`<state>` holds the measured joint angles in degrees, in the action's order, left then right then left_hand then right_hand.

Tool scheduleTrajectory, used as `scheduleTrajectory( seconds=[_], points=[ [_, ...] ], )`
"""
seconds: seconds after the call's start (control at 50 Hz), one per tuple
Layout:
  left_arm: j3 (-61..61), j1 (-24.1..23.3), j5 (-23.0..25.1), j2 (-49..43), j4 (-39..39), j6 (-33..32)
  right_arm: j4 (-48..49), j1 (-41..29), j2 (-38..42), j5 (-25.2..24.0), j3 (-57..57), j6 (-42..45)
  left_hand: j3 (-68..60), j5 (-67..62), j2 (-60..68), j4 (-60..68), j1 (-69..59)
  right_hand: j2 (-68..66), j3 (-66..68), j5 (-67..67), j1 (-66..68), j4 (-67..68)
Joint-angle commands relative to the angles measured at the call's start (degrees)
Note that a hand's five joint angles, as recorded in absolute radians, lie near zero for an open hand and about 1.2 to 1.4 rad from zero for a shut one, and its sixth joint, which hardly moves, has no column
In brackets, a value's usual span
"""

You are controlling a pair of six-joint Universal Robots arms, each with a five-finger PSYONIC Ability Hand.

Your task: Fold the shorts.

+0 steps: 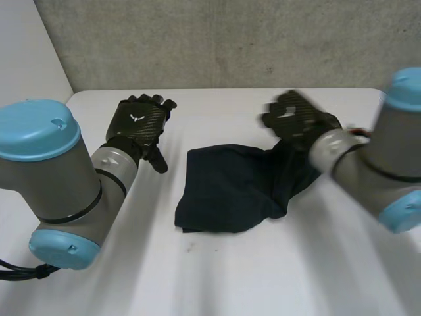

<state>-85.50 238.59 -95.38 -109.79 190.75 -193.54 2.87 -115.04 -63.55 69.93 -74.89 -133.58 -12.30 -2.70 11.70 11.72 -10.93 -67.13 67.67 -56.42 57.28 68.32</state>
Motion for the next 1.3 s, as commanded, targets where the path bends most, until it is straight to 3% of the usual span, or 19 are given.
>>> scheduleTrajectory(
  seconds=[0.02, 0.14, 0.16, 0.2, 0.22, 0.24, 0.34, 0.36, 0.44, 0.5, 0.6, 0.7, 0.88, 0.96, 0.98, 1.0, 1.1, 1.2, 1.3],
  points=[
    [-0.1, 2.4, -0.33, 0.63, 0.15, 0.18, 1.62, -11.78, 10.45, -12.27, 4.66, -0.45, 2.3, 2.7, -1.7, -1.72, 0.93, -12.87, 12.33, -13.58, 22.72, 11.68],
    [0.42, 4.34, -0.33, 1.34, 0.24, 0.35, -1.54, -14.42, 16.27, -13.25, 7.56, -0.36, 2.3, 2.7, -1.7, -1.72, 0.93, -12.87, 12.33, -13.58, 22.72, 11.68],
    [0.6, 4.34, -0.42, 1.34, 0.15, 0.35, -3.38, -14.42, 15.83, -12.64, 8.96, -0.8, 2.3, 2.7, -1.7, -1.72, 0.93, 4.89, -5.43, 4.18, 4.96, -6.08],
    [0.95, 4.43, -0.33, 1.34, 0.24, 0.35, -4.53, -14.42, 15.13, -11.67, 9.76, -0.97, 2.3, 2.7, -1.7, -1.72, 0.93, 24.64, -25.17, 23.93, -14.79, -25.82],
    [1.21, 4.43, -0.25, 1.34, 0.24, 0.35, -5.32, -14.42, 13.3, -9.49, 10.37, -2.19, 2.3, 2.7, -1.7, -1.72, 0.93, 44.07, -44.6, 43.36, -34.22, -45.25],
    [1.3, 4.43, -0.33, 1.34, 0.24, 0.35, -5.41, -14.34, 12.15, -7.81, 10.46, -3.6, 2.3, 2.7, -1.7, -1.72, 0.93, 50.42, -50.96, 49.71, -40.57, -51.61],
    [1.3, 3.99, -0.33, 1.34, 0.15, 0.35, -1.91, -7.33, 5.38, 7.03, 8.54, -19.23, 2.3, 2.7, -1.7, -1.72, 0.93, 52.17, -52.71, 51.46, -42.32, -53.36],
    [1.22, 3.91, -0.33, 1.34, 0.15, 0.35, -0.94, -2.87, 3.46, 12.19, 6.53, -24.04, 2.3, 2.7, -1.7, -1.72, 0.93, 52.84, -53.37, 52.13, -42.99, -54.02],
    [0.69, 3.55, -0.25, 1.34, 0.15, 0.44, -0.76, 6.11, -1.12, 18.13, 0.12, -30.15, 2.3, 2.7, -1.7, -1.72, 0.93, 52.68, -53.22, 51.97, -42.83, -53.87],
    [0.42, 3.29, -0.25, 1.34, 0.15, 0.79, -0.84, 11.75, -3.15, 15.24, -4.72, -28.76, 2.3, 2.7, -1.7, -1.72, 0.93, 52.17, -52.71, 51.46, -42.32, -53.36],
    [0.42, 2.85, -0.25, 1.16, 0.15, 1.32, -3.65, 23.17, -3.95, 0.77, -15.52, -17.8, 2.3, 2.7, -1.7, -1.72, 0.93, 47.98, -48.52, 47.27, -38.13, -49.17],
    [0.42, 2.76, -0.16, 0.9, 0.15, 1.67, -3.49, 27.32, -2.28, -6.56, -20.91, -9.07, 2.3, 2.7, -1.7, -1.72, 0.93, 46.28, -46.82, 45.57, -36.43, -47.47],
    [0.25, 2.32, -0.16, 0.28, 0.15, 1.76, 5.04, 28.73, 2.38, -6.48, -22.32, -9.15, 2.3, 2.7, -1.7, -1.72, 0.93, 37.89, -38.43, 37.18, -28.04, -39.08],
    [-0.28, 2.24, -0.16, 0.19, 0.32, 1.76, 7.67, 28.82, 4.93, -6.22, -21.53, -9.15, 2.3, 2.7, -1.7, -1.72, 0.93, 18.76, -19.3, 18.05, -8.91, -19.95],
    [-0.45, 2.24, -0.07, 0.19, 0.32, 1.76, 8.81, 28.9, 5.36, -5.78, -21.35, -9.15, 2.3, 2.7, -1.7, -1.72, 0.93, -1.95, 1.42, -2.66, 11.8, 0.77],
    [-0.45, 2.24, -0.07, 0.19, 0.41, 1.76, 9.43, 28.91, 5.46, -5.17, -21.18, -9.24, 2.3, 2.7, -1.7, -1.72, 0.93, -12.76, 12.22, -13.47, 22.61, 11.57],
    [-0.63, 2.24, -0.07, 0.28, 0.41, 1.76, 11.98, 28.55, 4.76, 0.9, -20.74, -8.27, 2.3, 2.7, -1.7, -1.72, 0.93, -12.87, 12.33, -13.58, 22.72, 11.68],
    [-0.63, 2.32, -0.07, 0.72, 0.41, 1.76, 11.55, 27.24, 1.16, 3.19, -18.02, -4.24, 2.3, 2.7, -1.7, -1.72, 0.93, -12.87, 12.33, -13.58, 22.72, 11.68],
    [-0.72, 2.41, -0.16, 1.33, 0.41, 1.76, 10.58, 16.99, -1.93, 3.19, -12.84, 4.97, 2.3, 2.7, -1.7, -1.72, 0.93, -12.87, 12.33, -13.58, 22.72, 11.68]
  ],
)
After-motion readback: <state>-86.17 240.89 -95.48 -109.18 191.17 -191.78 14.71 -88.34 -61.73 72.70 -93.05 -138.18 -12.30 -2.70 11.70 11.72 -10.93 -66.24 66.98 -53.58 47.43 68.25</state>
